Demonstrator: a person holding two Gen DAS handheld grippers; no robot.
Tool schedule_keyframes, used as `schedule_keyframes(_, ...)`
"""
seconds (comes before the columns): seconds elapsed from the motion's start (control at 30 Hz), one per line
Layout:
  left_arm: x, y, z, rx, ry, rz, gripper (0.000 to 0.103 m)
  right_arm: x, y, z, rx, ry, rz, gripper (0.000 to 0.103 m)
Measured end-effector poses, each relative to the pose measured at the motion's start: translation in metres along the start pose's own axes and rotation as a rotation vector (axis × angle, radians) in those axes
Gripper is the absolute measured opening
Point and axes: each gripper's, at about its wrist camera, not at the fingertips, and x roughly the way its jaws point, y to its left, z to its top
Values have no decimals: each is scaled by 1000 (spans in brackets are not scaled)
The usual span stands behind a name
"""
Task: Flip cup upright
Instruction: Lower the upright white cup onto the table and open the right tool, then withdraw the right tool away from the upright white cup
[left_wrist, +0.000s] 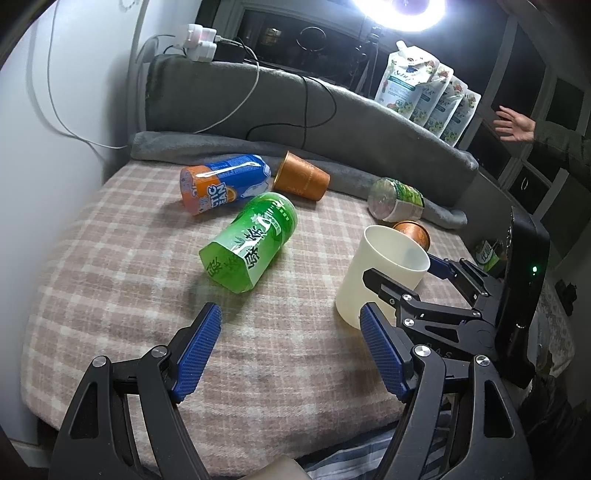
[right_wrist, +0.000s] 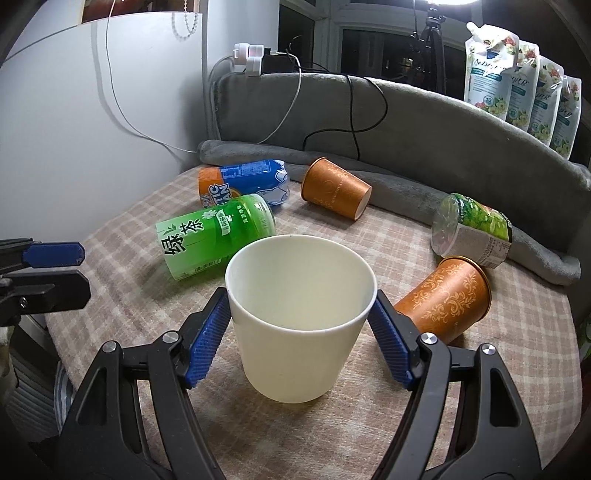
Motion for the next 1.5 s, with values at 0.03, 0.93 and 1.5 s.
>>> schedule_keyframes(0.03, -1, 0, 0, -1, -3, 2, 77, 0, 0, 0, -1, 1, 2, 78)
schedule_keyframes(0.93, -4, -20, -4, 43, -6, 17, 77, -9, -5, -7, 6, -7, 58, 78)
schedule_keyframes(1.5, -16, -34, -11, 89, -40, 28, 77, -40, -3, -15, 19, -38, 52, 85)
